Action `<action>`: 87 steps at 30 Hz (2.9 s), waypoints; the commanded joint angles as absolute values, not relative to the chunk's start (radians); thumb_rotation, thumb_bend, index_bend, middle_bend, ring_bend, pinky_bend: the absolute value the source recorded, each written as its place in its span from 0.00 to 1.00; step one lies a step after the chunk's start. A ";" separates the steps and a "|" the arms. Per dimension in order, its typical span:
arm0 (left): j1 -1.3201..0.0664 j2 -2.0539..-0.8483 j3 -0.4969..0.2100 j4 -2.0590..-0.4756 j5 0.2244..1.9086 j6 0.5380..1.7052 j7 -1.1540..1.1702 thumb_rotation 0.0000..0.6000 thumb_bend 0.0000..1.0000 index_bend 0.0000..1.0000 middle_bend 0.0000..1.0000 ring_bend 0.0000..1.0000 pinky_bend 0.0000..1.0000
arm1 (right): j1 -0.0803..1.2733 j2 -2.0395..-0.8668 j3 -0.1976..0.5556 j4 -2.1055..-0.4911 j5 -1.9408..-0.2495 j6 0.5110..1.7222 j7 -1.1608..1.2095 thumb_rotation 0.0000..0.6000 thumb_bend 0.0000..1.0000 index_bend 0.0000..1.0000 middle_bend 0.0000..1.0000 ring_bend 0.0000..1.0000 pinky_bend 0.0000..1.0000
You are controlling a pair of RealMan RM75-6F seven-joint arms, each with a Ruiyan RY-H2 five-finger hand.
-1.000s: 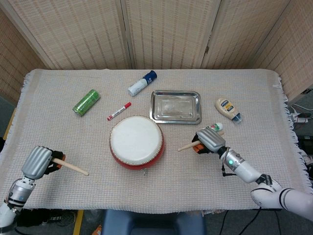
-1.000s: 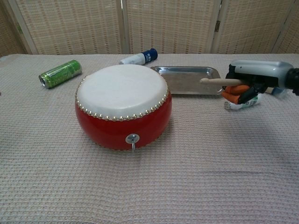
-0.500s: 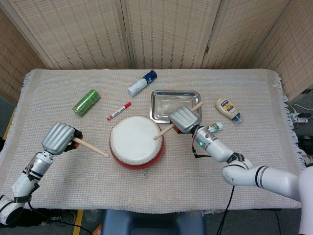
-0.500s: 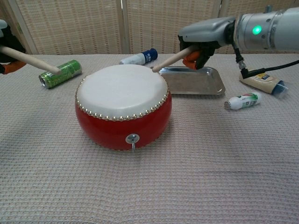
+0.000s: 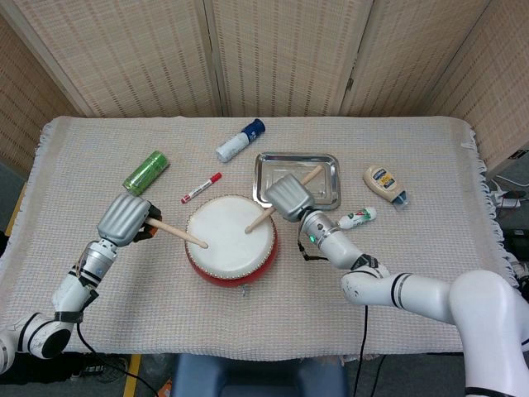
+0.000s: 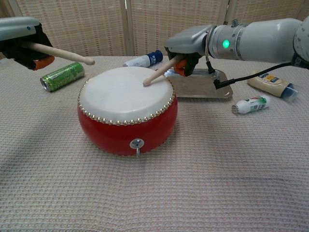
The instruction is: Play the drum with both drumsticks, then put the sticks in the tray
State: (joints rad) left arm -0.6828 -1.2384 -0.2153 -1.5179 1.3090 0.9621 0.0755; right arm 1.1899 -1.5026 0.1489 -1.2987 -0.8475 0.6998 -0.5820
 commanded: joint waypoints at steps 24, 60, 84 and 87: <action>-0.700 -1.345 -0.224 -1.500 1.195 1.041 0.272 1.00 0.59 0.97 1.00 1.00 1.00 | 1.183 -1.508 0.130 -1.316 -0.862 0.722 -0.572 1.00 0.82 1.00 1.00 1.00 1.00; -0.740 -1.462 -0.166 -1.373 1.155 0.993 0.405 1.00 0.59 0.96 1.00 1.00 1.00 | 1.120 -1.442 0.229 -1.423 -1.046 0.791 -0.341 1.00 0.82 1.00 1.00 1.00 1.00; -0.742 -1.470 -0.168 -1.391 1.132 0.994 0.405 1.00 0.59 0.96 1.00 1.00 1.00 | 1.109 -1.453 0.230 -1.407 -1.072 0.809 -0.354 1.00 0.82 1.00 1.00 1.00 1.00; -0.740 -1.467 -0.173 -1.392 1.117 1.001 0.420 1.00 0.59 0.96 1.00 1.00 1.00 | 1.114 -1.470 0.206 -1.375 -1.052 0.779 -0.383 1.00 0.82 1.00 1.00 1.00 1.00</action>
State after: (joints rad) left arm -0.7389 -1.4687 -0.1720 -1.3905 1.1239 0.9988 0.4153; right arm 1.1123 -1.4588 0.2212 -1.3947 -1.0640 0.7969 -0.3656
